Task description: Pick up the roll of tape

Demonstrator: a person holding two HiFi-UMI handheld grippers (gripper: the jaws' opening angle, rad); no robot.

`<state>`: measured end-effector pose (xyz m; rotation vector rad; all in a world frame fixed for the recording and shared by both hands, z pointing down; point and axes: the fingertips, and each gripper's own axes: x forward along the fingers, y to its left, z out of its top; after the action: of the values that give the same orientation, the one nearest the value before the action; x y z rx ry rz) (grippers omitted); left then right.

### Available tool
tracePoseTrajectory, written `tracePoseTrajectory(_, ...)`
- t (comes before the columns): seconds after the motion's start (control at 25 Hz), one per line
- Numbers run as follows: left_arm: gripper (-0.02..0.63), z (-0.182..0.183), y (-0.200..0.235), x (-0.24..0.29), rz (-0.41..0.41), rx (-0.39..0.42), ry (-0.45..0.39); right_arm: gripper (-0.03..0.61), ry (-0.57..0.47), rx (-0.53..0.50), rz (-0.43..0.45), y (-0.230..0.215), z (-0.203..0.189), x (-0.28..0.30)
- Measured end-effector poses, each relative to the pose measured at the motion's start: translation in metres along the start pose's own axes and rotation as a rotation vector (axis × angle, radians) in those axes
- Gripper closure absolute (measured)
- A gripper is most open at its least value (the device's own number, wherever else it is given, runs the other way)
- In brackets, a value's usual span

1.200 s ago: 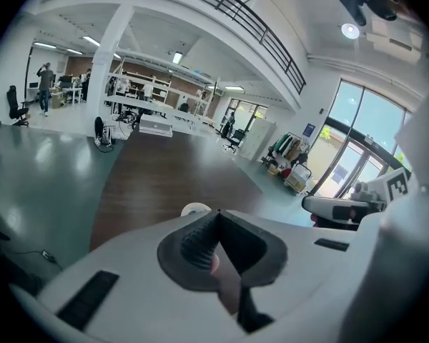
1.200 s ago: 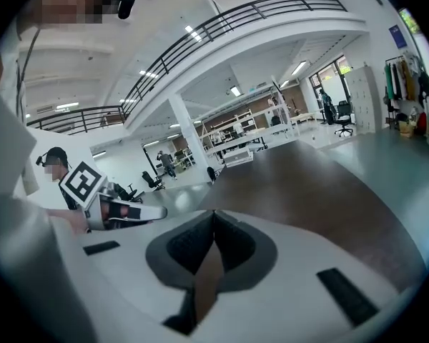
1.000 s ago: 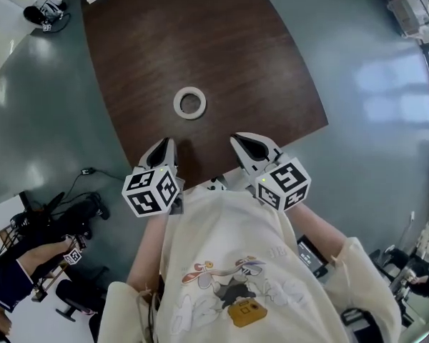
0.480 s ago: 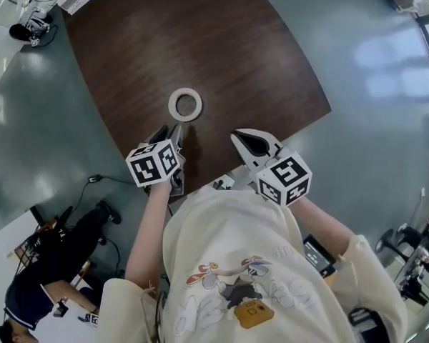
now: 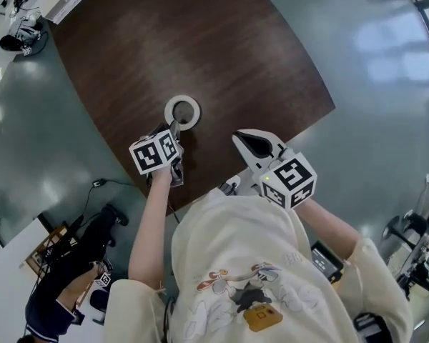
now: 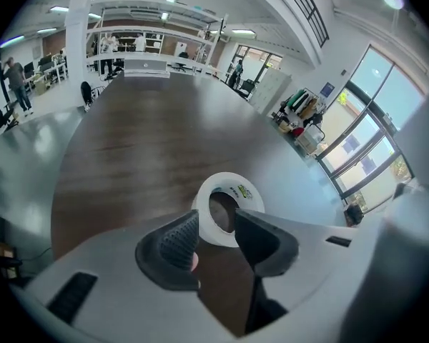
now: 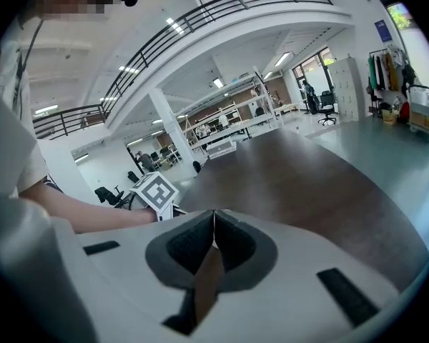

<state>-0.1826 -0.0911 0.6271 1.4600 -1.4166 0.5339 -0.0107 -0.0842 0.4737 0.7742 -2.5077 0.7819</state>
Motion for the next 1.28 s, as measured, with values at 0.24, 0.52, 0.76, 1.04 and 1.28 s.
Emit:
tracePoseTrajectory(0.24, 0.468, 0.003, 0.010, 0.025, 0.028, -0.003, 0.039, 0.572, 0.018, 0.017, 0.002, -0.004, -0.009, 0.000)
tracePoseTrajectory(0.52, 0.468, 0.008, 0.017, 0.043, 0.069, 0.032, 0.079, 0.572, 0.034, 0.040, 0.004, -0.002, -0.016, -0.006)
tracePoseTrajectory(0.76, 0.469, 0.007, 0.022, 0.059, 0.084, 0.066, 0.121, 0.572, 0.039, 0.051, 0.003, -0.005, -0.020, -0.005)
tracePoseTrajectory(1.04, 0.514, 0.005, 0.017, 0.059, 0.128, 0.091, 0.130, 0.572, 0.029, 0.052, -0.004, -0.003, -0.020, -0.015)
tracePoseTrajectory(1.28, 0.522, 0.005, 0.019, 0.059, 0.140, 0.107, 0.121, 0.572, 0.023, 0.044, -0.001, 0.000, -0.021, -0.016)
